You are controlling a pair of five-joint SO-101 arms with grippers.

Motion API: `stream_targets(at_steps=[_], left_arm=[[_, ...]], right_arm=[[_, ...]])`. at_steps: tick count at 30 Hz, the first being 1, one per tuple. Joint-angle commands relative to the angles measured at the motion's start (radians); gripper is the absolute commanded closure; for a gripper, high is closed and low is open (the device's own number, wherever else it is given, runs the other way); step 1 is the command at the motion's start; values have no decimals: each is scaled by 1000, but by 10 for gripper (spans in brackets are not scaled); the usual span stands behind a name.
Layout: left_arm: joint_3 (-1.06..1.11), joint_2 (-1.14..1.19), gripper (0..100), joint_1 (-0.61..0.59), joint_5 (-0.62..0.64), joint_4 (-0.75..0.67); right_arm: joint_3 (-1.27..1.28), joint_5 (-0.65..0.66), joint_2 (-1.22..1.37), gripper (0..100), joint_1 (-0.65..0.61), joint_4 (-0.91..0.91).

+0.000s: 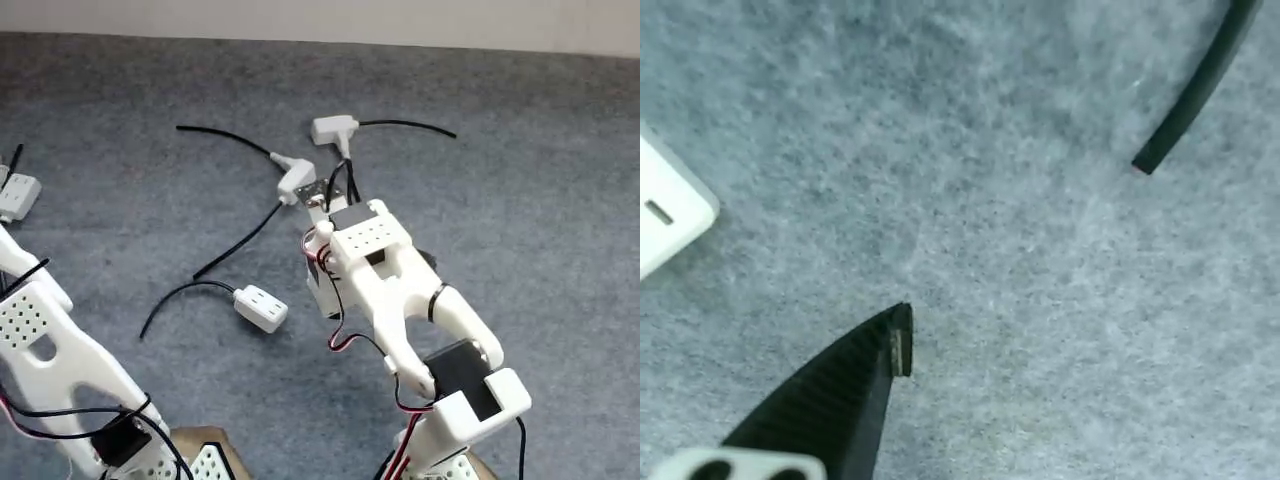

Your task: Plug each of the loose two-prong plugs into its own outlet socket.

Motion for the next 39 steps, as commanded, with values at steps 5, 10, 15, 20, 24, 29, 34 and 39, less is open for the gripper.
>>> stream_targets(at_steps=[5,10,15,20,24,29,34,39], left_arm=[[197,-16,797,1,9,-236],[266,-16,797,1,8,-333],[274,-15,797,-13,8,-384],[275,7,797,-16,8,-394],[274,97,797,-8,3,-388],[266,173,797,8,-9,-302],[266,136,797,85,-8,-112],[266,130,797,145,-9,2]], right_arm=[[4,12,-8,409,7,-2],[15,12,-10,409,7,-2],[28,12,-13,409,-19,-2],[28,12,-13,409,-33,-2],[28,12,-13,409,-31,-1],[28,12,-13,409,-31,-2],[28,12,-12,409,-31,-4],[28,12,-13,409,-31,-2]])
